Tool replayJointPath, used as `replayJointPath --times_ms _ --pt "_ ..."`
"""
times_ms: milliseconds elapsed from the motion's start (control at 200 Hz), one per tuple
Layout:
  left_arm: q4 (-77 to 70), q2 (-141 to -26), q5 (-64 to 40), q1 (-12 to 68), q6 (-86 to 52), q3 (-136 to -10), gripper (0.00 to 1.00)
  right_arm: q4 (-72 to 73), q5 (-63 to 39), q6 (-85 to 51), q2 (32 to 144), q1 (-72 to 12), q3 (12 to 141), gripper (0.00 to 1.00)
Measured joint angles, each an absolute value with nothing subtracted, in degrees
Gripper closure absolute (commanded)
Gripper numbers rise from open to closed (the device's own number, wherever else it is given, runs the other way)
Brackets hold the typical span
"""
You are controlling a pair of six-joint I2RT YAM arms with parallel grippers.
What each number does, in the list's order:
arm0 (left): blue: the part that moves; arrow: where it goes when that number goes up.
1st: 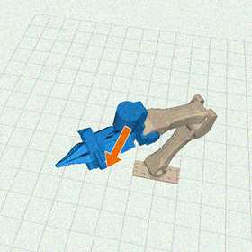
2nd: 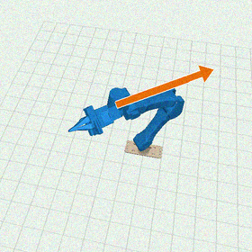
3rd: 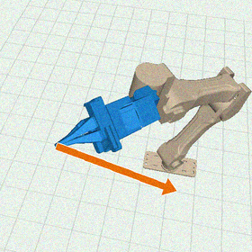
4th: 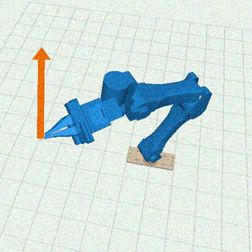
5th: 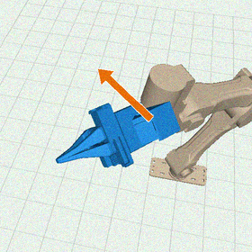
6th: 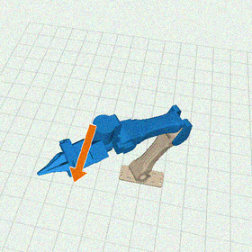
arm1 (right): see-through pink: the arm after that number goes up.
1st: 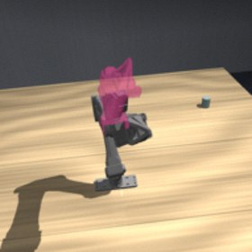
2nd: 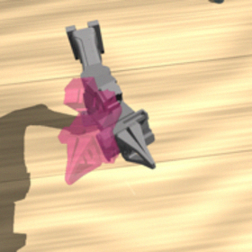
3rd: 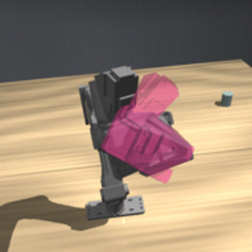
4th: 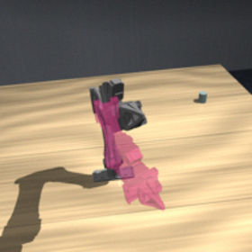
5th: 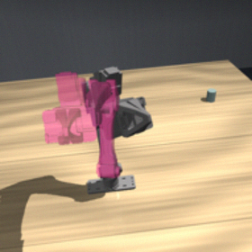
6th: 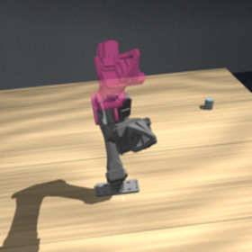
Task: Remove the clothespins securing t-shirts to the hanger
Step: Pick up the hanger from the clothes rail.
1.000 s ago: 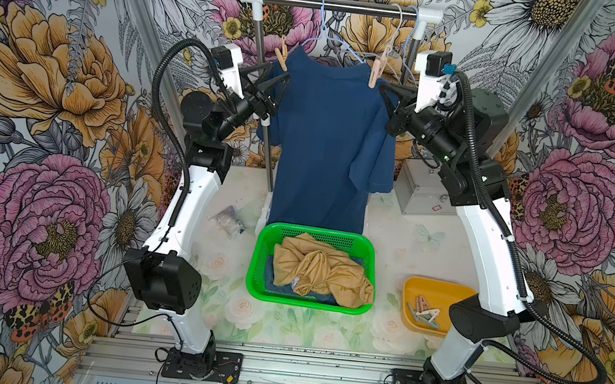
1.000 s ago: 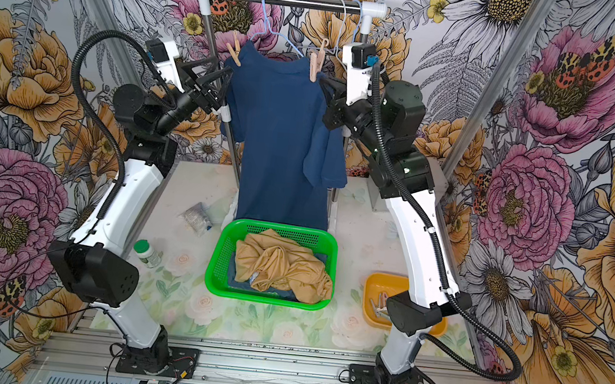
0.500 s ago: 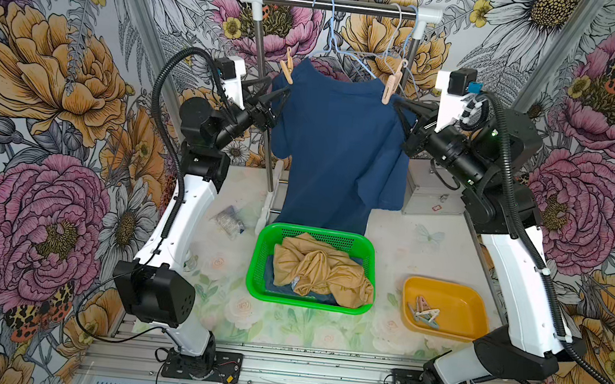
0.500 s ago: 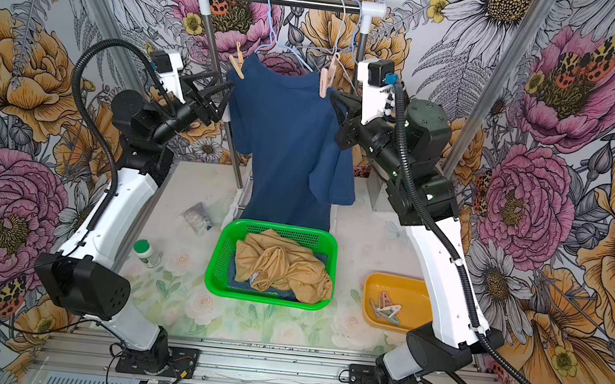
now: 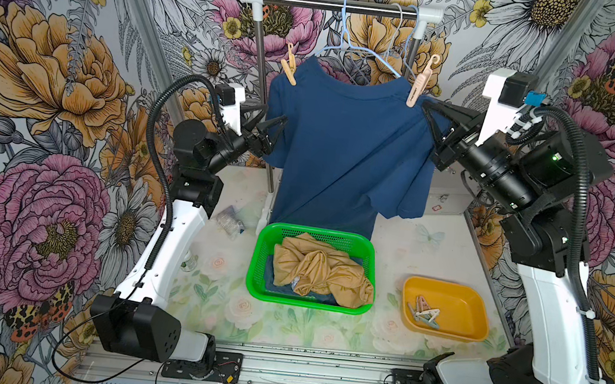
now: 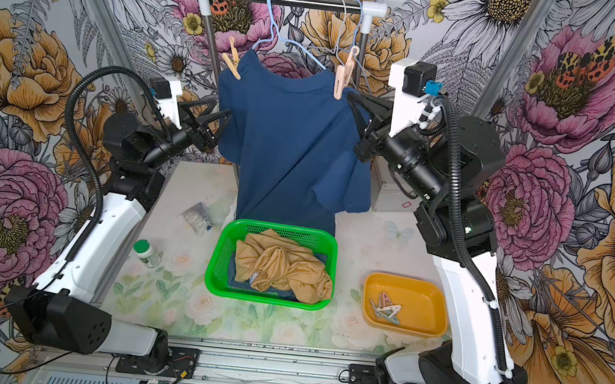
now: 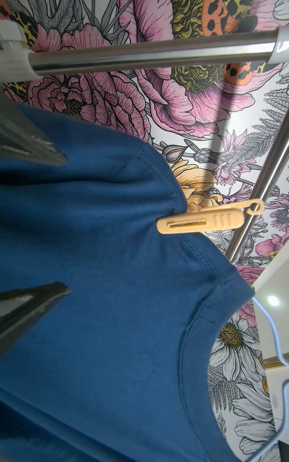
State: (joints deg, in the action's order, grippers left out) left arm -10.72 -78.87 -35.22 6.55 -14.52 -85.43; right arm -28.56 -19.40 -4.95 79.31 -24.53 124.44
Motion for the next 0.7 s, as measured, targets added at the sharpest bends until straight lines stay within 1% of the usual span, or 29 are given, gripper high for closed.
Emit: replayJointPath --times_ms 145,355,420,565,695 --pt "-8.9 -75.6 -34.9 6.5 -13.1 -83.2 0.23 -29.0 -20.1 -5.5 79.1 -24.0 125.3 1.0" --pt "-8.2 -72.9 -34.1 6.5 -12.1 -79.9 0.23 -27.1 -20.9 -6.9 78.4 -24.0 122.4 1.0" --pt "-7.6 -72.7 -33.9 6.5 -11.7 -79.0 0.23 -27.0 -21.3 -7.5 80.3 -23.9 124.9 1.0" --pt "-6.3 -72.1 -32.9 6.5 -10.5 -75.6 0.23 -27.2 -23.0 -10.1 87.3 -23.7 135.2 1.0" --pt "-5.3 -71.1 -32.2 6.4 -10.0 -71.8 0.23 -27.2 -24.2 -12.1 91.0 -23.7 139.9 1.0"
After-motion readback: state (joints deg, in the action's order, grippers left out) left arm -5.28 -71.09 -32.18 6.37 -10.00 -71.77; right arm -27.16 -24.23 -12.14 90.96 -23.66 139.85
